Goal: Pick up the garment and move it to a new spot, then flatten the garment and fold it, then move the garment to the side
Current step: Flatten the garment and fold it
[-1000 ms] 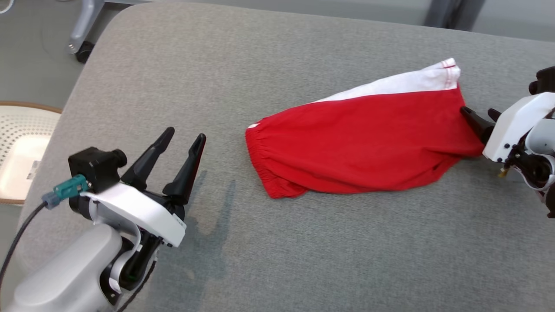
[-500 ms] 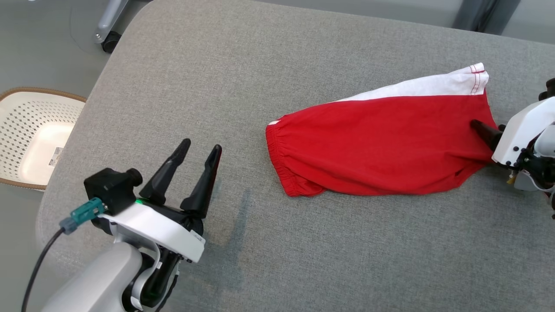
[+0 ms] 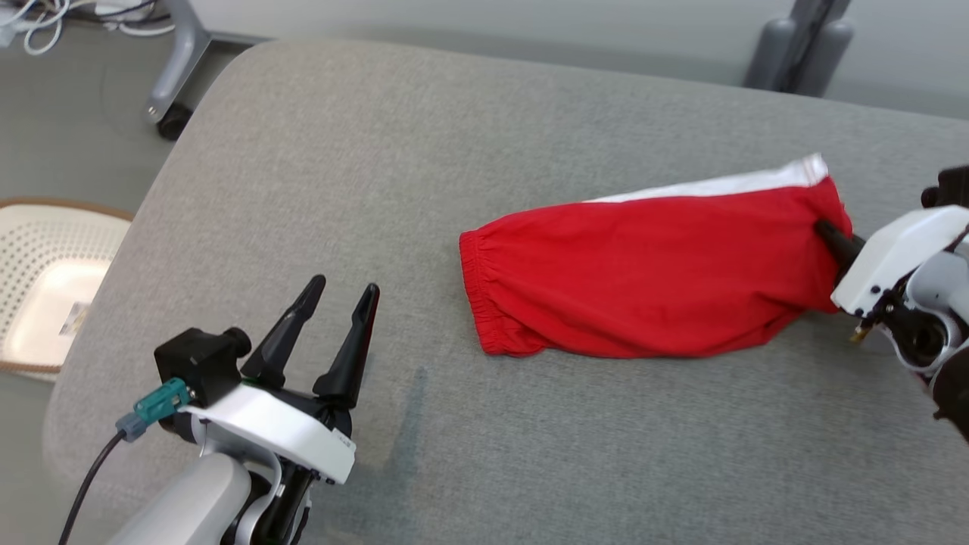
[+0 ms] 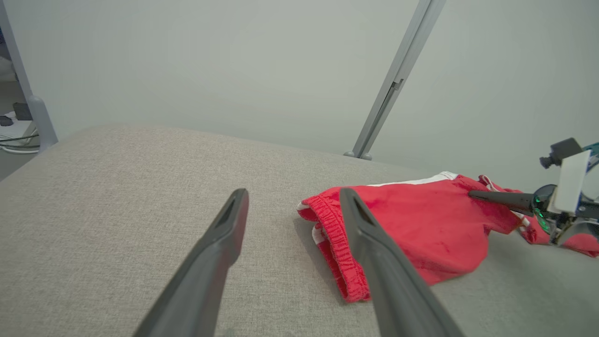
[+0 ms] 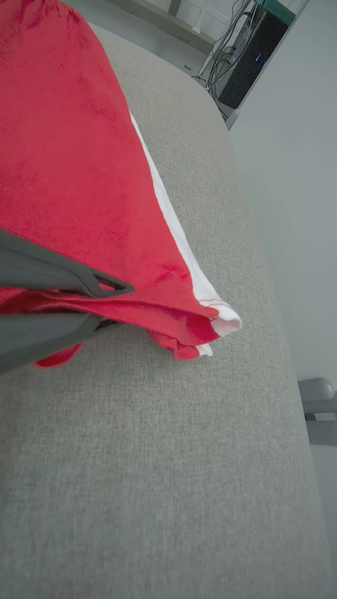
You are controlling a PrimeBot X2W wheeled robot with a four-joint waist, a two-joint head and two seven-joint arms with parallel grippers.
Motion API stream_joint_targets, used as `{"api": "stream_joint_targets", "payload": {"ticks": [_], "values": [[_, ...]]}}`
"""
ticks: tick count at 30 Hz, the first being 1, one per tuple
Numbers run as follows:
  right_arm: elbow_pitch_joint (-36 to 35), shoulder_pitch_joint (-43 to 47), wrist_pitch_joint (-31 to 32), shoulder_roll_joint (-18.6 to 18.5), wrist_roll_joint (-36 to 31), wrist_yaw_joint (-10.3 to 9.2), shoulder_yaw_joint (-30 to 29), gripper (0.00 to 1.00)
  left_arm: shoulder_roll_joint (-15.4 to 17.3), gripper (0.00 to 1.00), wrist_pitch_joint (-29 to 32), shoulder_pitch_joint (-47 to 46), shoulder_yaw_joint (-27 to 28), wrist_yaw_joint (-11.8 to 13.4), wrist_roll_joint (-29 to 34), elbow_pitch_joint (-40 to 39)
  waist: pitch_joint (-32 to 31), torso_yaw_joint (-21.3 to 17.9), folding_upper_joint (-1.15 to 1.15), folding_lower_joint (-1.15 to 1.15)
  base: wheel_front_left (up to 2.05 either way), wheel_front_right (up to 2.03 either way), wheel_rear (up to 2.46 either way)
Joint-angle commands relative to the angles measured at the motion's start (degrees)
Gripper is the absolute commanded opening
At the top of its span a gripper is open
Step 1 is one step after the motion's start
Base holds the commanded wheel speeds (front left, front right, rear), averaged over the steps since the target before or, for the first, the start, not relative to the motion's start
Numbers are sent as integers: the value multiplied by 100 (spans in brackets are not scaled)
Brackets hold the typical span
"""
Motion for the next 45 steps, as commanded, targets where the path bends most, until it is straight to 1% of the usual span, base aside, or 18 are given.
{"api": "stream_joint_targets", "payload": {"ticks": [1, 9, 15, 18, 22, 28, 29, 35, 39, 45], "values": [[-79, 196, -158, -68, 82, 1, -68, 0, -5, 100, -6, 99, 48, 13, 27, 20, -203, -191, 0, 0, 0, 0, 0], [-487, 922, -697, -126, 201, 1, -151, 0, 23, 100, 15, 414, 29, 54, -27, 3, -610, -660, 0, 0, 0, 0, 0], [-696, 1420, -1094, -314, 324, 1, -294, 0, 80, 100, 68, 573, 7, 142, -52, -116, -864, -975, 0, 0, 0, 0, 0], [-792, 1593, -1174, -451, 338, 2, -328, 0, 123, 100, 121, 665, -12, 200, -71, -195, -979, -1113, 0, 0, 0, 0, 0], [-818, 1567, -1264, -502, 153, 1, -248, 0, 110, 100, 162, 702, -50, 214, -103, -219, -1047, -1146, 0, 0, 0, 0, 0], [-1070, 1255, -1415, -324, -120, 2, -191, 0, 80, 100, 174, 759, -88, 217, -128, -180, -1105, -1080, 0, 0, 0, 0, 0], [-1167, 1102, -1419, -238, -220, 2, -141, 0, 47, 100, 181, 747, -108, 215, -127, -164, -1119, -1006, 0, 0, 0, 0, 0], [-1268, 738, -1041, 185, -505, 2, 180, 0, -65, 100, 158, 751, -153, 167, -161, -61, -1188, -671, 0, 0, 0, 0, 0], [-1178, 622, -788, 483, -554, 2, 342, 0, -125, 100, 141, 728, -157, 137, -161, 13, -1150, -395, 0, 0, 0, 0, 0], [-745, 563, -386, 892, -397, 2, 397, 0, -203, 100, 134, 633, -190, 52, -151, 126, -1050, -60, 0, 0, 0, 0, 0]]}}
